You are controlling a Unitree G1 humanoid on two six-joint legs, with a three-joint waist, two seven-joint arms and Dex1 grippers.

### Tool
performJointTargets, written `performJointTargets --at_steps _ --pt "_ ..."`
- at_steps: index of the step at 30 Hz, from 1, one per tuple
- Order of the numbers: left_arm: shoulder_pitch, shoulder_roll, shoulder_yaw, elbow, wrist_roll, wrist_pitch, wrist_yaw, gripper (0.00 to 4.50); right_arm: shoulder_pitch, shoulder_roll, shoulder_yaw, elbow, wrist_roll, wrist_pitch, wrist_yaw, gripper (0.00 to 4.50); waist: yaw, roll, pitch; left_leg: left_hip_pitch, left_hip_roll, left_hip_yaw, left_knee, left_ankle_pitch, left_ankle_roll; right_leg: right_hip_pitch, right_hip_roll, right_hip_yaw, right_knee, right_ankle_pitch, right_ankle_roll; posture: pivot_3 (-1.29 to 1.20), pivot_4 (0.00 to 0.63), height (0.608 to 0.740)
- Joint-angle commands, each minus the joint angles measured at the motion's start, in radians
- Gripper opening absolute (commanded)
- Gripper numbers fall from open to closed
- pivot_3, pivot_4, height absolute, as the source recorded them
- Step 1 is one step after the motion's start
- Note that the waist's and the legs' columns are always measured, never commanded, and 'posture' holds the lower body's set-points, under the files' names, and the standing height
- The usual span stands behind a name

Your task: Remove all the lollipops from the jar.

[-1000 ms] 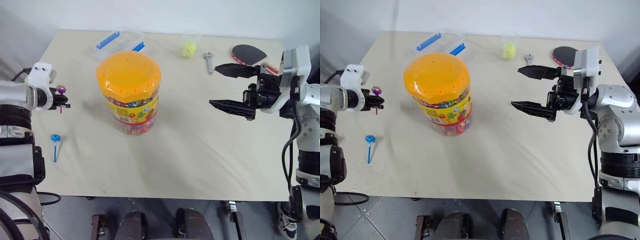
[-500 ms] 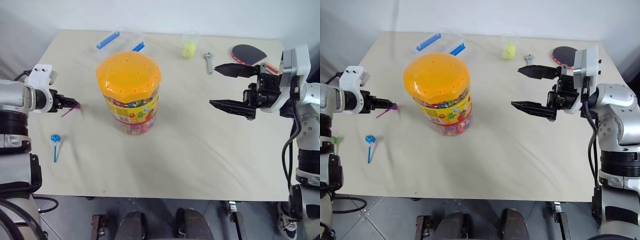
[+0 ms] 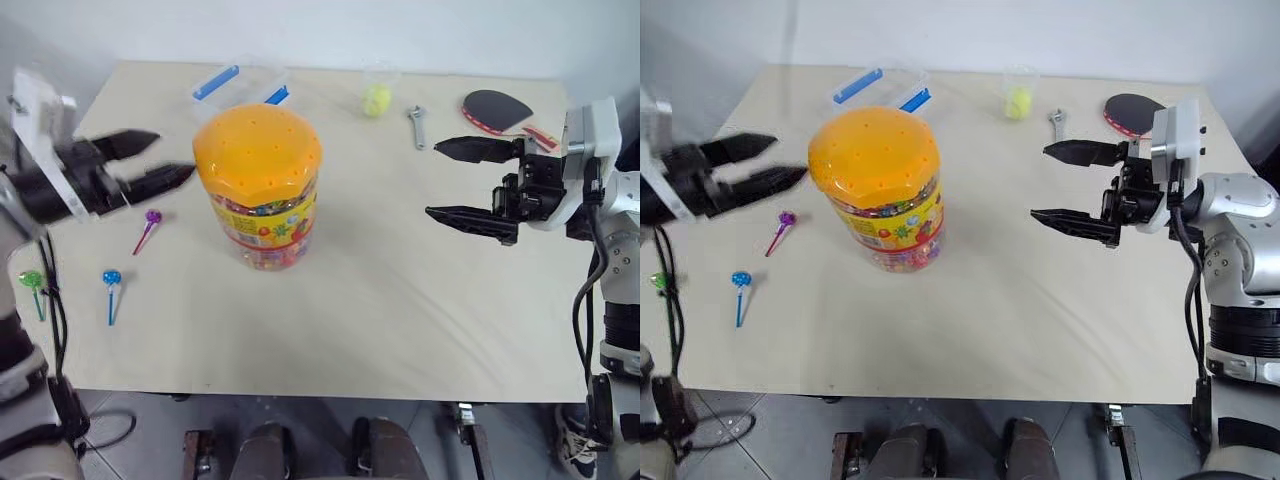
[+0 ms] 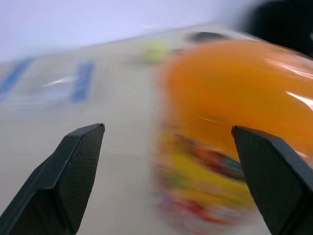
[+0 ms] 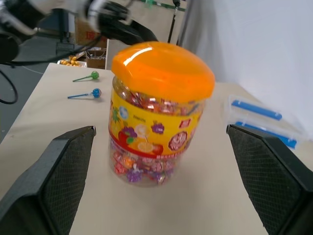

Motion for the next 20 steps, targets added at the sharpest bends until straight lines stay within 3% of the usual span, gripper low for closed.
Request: performJointTargets --at_steps 1,5,12,20 --pt "0.186 -0.053 0.126 -0.096 -0.027 -0.102 0.02 4.41 0.049 -0.02 0.013 0.008 -0.02 -0.015 0.055 4.5 0.001 0.0 0.0 0.0 0.0 0.0 0.0 0.0 0.0 0.0 0.0 0.0 0.0 0.0 0.0 0.0 0.15 0.74" --pt "0.323 -0.067 0.204 -0.163 -0.138 -0.017 0.057 4.41 0.108 -0.01 0.012 0.021 -0.03 -0.013 0.06 4.5 0.006 -0.002 0.0 -0.001 0.001 -0.001 0.001 0.0 0.0 0.0 0.0 0.0 0.0 0.0 0.0 0.0 0.15 0.74" --pt "0.63 -0.055 0.283 -0.193 -0.106 -0.191 -0.022 4.41 0.205 -0.006 0.027 0.037 -0.059 -0.015 0.059 4.5 0.008 -0.002 0.0 0.0 0.0 -0.001 0.0 0.0 0.001 0.003 0.0 0.001 -0.005 0.0 0.0 0.0 0.15 0.74" --pt "0.704 -0.049 0.301 -0.182 -0.132 -0.268 0.001 4.41 0.29 0.042 0.039 0.055 -0.136 -0.075 -0.014 4.5 0.01 -0.002 -0.001 0.0 0.0 0.0 0.001 0.0 0.001 0.003 -0.001 0.001 -0.006 0.0 0.0 0.0 0.15 0.74"
